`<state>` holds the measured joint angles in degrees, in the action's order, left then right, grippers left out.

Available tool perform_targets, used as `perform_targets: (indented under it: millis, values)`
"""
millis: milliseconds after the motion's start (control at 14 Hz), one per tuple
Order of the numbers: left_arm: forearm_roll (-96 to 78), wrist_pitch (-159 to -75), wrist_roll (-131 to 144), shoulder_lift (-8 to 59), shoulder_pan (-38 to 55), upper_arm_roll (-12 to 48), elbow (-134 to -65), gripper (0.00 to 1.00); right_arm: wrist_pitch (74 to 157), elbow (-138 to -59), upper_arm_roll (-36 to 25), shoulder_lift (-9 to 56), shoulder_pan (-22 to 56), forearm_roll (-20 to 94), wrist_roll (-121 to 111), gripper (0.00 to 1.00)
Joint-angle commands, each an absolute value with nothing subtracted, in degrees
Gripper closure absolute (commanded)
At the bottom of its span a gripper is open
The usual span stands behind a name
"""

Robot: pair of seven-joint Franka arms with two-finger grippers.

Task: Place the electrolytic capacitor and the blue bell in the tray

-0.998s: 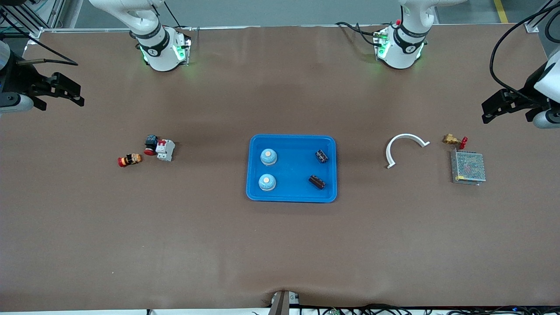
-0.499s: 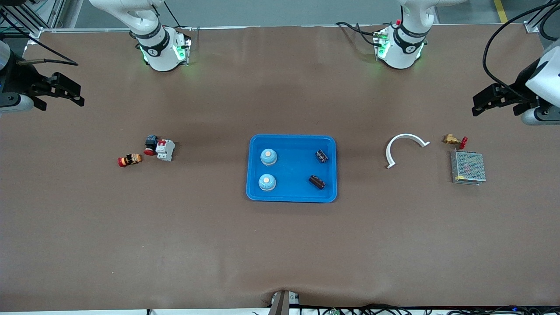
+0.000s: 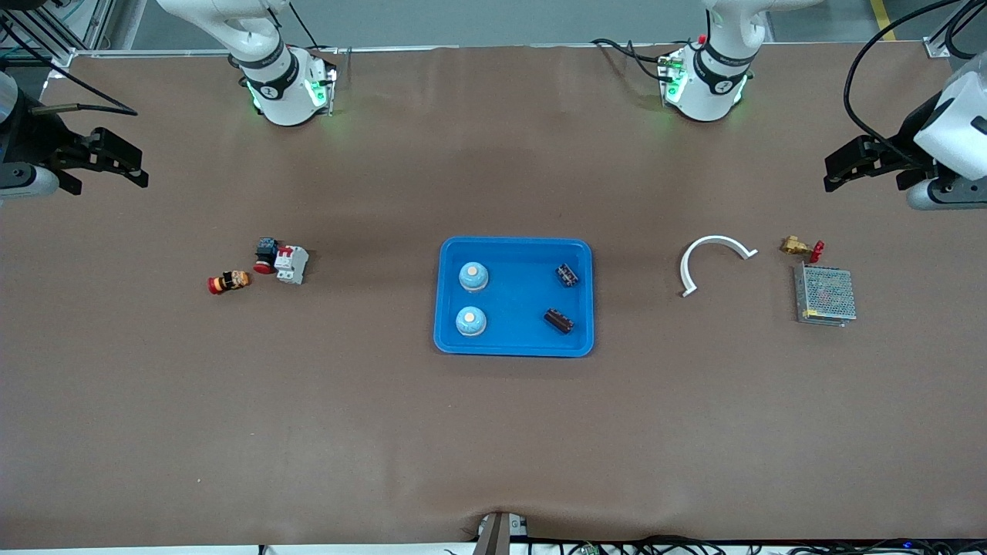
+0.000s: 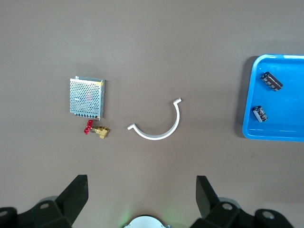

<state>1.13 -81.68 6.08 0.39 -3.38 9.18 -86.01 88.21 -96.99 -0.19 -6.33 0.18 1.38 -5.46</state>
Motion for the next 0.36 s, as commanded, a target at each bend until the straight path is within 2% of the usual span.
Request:
perform_targets:
  millis: [0, 285]
  values:
    - [0.8, -81.1, 6.9, -1.5, -4.0, 9.8, -87.2, 0.0, 87.6, -95.8, 0.6, -6.1, -0.9, 0.5, -5.7, 0.0]
    - [0.8, -82.3, 6.9, -1.4, -4.1, 9.8, -87.1, 0.0, 87.7, -95.8, 0.6, -6.1, -0.9, 0.4, -5.7, 0.0]
